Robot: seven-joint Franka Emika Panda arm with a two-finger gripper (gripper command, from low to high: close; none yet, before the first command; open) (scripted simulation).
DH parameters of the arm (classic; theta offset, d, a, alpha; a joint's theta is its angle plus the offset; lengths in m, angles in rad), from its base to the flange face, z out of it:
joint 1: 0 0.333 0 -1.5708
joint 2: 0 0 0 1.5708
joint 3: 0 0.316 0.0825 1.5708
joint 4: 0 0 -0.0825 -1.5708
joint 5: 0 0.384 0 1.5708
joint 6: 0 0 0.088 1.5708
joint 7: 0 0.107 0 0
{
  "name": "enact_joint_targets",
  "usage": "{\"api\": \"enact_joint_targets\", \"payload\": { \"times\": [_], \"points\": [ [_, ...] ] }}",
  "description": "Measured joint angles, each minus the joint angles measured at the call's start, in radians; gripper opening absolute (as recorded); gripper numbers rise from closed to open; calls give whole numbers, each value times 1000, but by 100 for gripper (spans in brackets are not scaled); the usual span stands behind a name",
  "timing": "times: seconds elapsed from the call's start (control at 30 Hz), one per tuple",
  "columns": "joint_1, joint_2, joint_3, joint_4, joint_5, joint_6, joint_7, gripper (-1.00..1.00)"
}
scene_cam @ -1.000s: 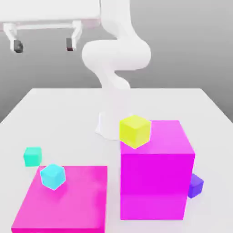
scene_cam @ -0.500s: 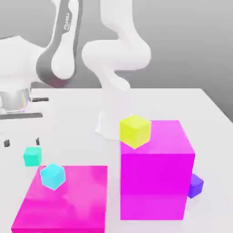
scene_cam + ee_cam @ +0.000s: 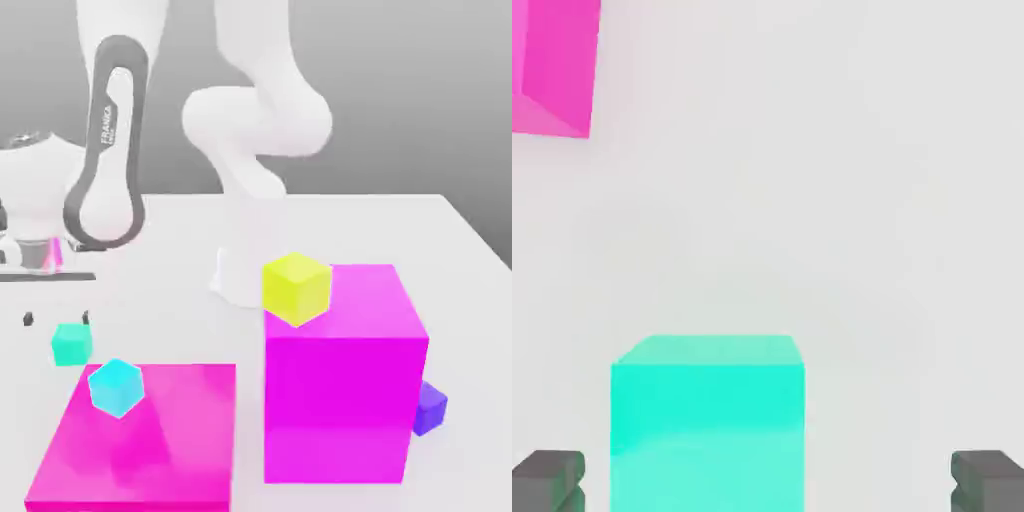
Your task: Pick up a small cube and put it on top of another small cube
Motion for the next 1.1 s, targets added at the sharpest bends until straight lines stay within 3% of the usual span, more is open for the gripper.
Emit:
{"api": "enact_joint_targets", "payload": {
  "times": [0.2,0.23,0.47,0.87,1.1],
  "points": [
    [-182,95,232,29,211,58,-158,0],
    [-207,108,263,33,238,67,-178,-100],
    [-209,109,266,33,242,65,-181,-100],
    [84,-72,-126,-25,-180,-37,134,-100],
    [134,-174,-221,-56,-399,-87,307,-100]
  ]
}}
